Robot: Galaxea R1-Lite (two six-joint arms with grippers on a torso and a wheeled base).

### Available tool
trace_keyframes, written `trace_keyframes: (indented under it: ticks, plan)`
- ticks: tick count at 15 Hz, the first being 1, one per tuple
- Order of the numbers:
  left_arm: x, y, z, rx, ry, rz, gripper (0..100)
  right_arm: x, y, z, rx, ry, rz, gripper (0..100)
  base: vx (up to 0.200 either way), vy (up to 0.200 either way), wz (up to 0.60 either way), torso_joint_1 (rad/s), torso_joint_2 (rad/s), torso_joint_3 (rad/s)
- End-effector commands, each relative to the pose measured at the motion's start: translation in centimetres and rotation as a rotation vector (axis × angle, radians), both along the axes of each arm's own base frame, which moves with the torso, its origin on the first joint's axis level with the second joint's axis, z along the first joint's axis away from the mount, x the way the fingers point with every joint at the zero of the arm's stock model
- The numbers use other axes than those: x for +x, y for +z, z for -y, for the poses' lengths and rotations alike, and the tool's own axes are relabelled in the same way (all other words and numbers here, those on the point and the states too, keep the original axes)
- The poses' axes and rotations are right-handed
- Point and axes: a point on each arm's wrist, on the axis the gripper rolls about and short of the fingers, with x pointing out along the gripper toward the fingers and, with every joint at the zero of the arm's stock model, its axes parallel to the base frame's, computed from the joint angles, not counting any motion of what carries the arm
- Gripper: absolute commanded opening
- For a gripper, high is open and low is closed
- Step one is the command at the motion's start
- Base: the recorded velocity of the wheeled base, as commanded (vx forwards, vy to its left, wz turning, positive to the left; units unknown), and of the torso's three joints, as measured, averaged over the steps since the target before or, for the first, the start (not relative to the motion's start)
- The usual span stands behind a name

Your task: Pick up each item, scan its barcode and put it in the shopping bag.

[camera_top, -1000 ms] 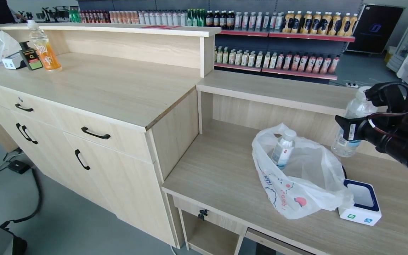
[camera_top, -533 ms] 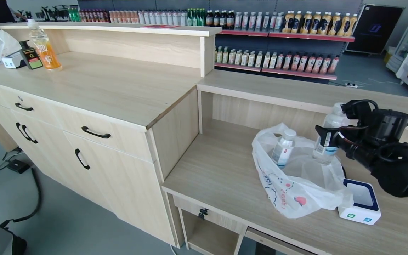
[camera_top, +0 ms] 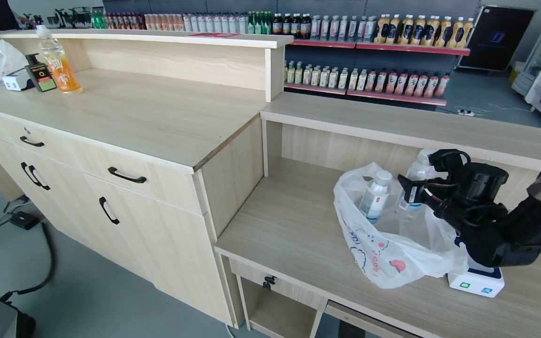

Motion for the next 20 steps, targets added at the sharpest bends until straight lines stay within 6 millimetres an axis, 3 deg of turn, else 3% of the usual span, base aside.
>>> trace_keyframes:
  ticks: [1,7,12,20]
  plan:
    - [0.0,0.0,0.0,0.0,0.001,0.0,100,1.0,-1.8,-0.1,-0.003,0.004,-0.03,0,0.0,0.0,0.0,0.0,0.0,0.0]
    - [0.0,0.0,0.0,0.0,0.001,0.0,100,2.9,-3.0,-0.2,-0.006,0.007,0.015,0,0.0,0.0,0.0,0.0,0.0,0.0]
    - [0.0,0.0,0.0,0.0,0.001,0.0,100,3.4,-5.1,-0.1,-0.021,0.039,-0.005,0,0.0,0.0,0.0,0.0,0.0,0.0]
    - [0.0,0.0,0.0,0.0,0.001,0.0,100,4.0,-6.1,-0.1,-0.048,0.063,0.003,0,0.0,0.0,0.0,0.0,0.0,0.0]
